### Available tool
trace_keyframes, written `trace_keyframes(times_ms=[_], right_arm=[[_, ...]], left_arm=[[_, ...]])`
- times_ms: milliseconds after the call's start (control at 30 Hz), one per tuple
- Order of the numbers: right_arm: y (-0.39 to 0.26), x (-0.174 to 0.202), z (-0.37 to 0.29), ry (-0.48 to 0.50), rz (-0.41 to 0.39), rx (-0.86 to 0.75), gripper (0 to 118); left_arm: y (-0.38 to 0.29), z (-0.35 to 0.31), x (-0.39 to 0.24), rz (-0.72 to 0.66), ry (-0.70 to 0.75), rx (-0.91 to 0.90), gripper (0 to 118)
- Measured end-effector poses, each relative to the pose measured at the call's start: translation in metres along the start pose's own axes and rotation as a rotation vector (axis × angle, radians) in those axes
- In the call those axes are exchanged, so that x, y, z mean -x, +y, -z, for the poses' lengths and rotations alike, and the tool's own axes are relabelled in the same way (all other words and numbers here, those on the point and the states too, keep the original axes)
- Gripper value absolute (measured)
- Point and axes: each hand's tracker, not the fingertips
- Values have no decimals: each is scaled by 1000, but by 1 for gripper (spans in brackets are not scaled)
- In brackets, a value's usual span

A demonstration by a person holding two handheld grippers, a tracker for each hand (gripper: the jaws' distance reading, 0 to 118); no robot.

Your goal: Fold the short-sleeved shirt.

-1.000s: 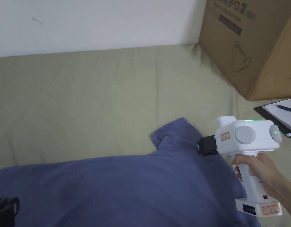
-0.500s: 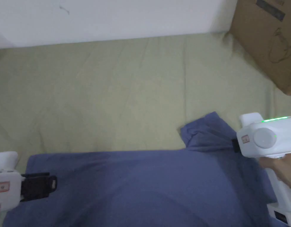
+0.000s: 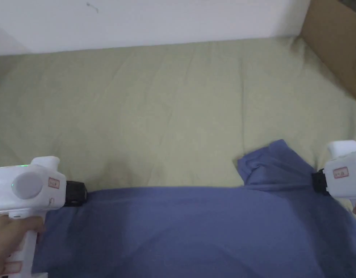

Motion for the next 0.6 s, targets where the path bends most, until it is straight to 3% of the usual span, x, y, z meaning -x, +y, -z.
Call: trace_keyframes(times_ms=[100,133,300,400,600], right_arm=[[1,-3,-8,14,6,-14,1],[0,-5,-13,21,20,-23,1],[-4,-18,-60,131,119,-72,1],[-18,-19,-99,92,44,-108,1],[-81,-21,-184,118,7,-149,1]], left_arm=[[6,-10,-3,21,-20,-14,1],[8,-10,-4,15,-86,18,1],[6,-41,3,36,-60,-17,1],[-5,-83,12,58,-91,-79,1],[-67,-164,34,58,-111,-163,1]])
